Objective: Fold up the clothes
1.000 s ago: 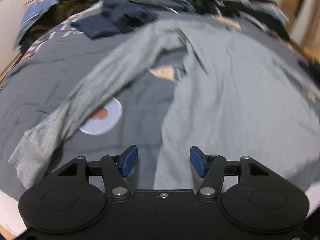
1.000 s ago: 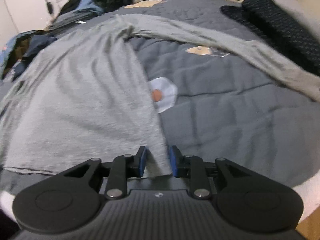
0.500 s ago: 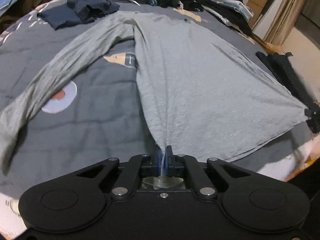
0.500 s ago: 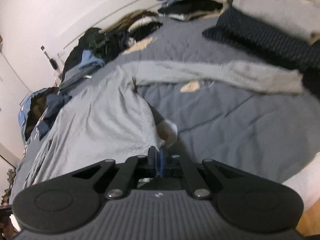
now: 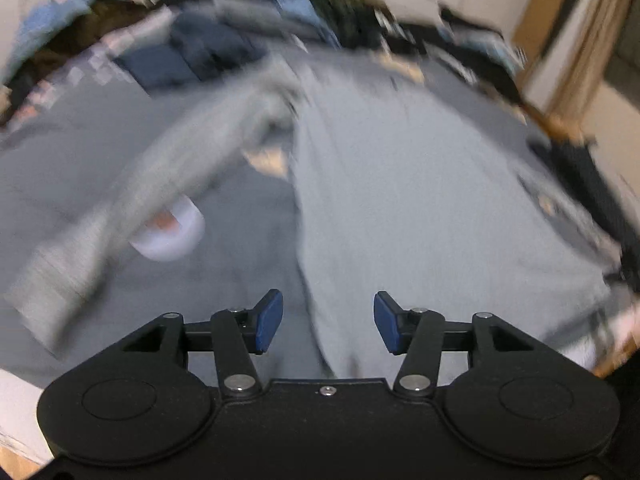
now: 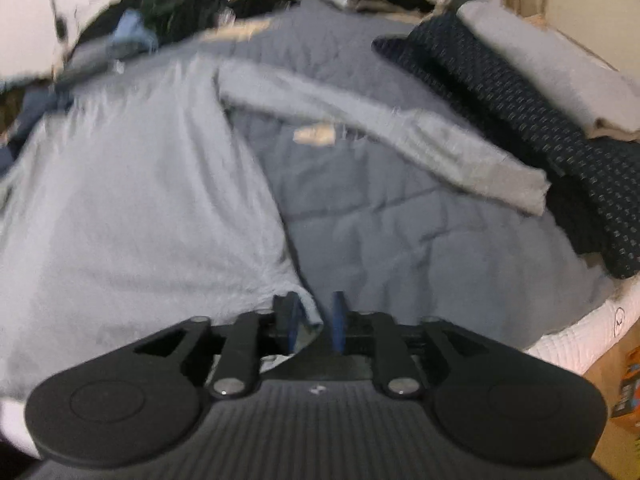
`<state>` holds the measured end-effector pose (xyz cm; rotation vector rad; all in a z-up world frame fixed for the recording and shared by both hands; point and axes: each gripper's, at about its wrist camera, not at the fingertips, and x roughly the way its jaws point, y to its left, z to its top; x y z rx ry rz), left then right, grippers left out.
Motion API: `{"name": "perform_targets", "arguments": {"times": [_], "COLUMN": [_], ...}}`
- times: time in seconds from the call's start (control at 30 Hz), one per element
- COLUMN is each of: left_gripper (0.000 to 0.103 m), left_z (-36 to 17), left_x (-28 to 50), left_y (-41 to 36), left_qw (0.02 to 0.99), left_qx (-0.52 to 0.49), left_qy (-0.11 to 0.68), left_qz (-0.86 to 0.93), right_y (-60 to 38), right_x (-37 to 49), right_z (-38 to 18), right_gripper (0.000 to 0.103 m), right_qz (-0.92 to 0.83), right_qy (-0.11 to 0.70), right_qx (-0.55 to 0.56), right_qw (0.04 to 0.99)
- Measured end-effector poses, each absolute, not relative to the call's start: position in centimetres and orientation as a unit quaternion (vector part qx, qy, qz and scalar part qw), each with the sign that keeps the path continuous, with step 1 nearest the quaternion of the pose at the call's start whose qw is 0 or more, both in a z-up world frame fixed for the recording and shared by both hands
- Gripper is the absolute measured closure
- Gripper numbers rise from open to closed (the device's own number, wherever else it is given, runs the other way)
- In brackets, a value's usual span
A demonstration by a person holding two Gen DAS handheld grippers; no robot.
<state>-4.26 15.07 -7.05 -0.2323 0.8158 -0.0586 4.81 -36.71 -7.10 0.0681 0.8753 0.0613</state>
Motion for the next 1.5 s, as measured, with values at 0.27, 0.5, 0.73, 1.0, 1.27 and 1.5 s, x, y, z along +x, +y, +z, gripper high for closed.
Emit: {"name": "perform_targets", "arguments": {"times": [0.27,0.5,0.73,1.0,1.27,1.5], "left_gripper": [0.045,0.048,0.048,0.082,0.077,0.077], "left_z": [-2.4,-9.0,-12.2,-13.6,-14.9,-16.4], "left_x": [-4.7,-5.5,-6.7,-7.3,-10.0,-9.2], "left_y": [26.8,34.0,36.0,36.9,39.0,38.4], "left_qw": [0.919,0.881,0.871,0.867,0.863,0.861], "left_qx": [-0.102,-0.16,-0.242,-0.285,-0.369,-0.389], "left_qy": [0.373,0.43,0.417,0.4,0.34,0.326], "left_qz": [0.071,0.116,0.095,0.089,0.052,0.035], "right_y": [-34.0,-26.7,-18.6,-12.8,-11.0,-9.4], "right_x": [4.9,7.0,7.9,7.0,6.5,6.2], "right_z": [-1.2,-0.6,-0.5,-0.7,-0.5,-0.5], "right_gripper": [0.058,0.055,0.055,0.053,0.052,0.051], "right_qz": [0.108,0.203,0.277,0.322,0.325,0.33], "right_qy": [0.335,0.33,0.357,0.378,0.39,0.396], "right_qx": [0.063,0.078,0.078,0.07,0.072,0.062], "right_qw": [0.934,0.918,0.888,0.865,0.858,0.855]}}
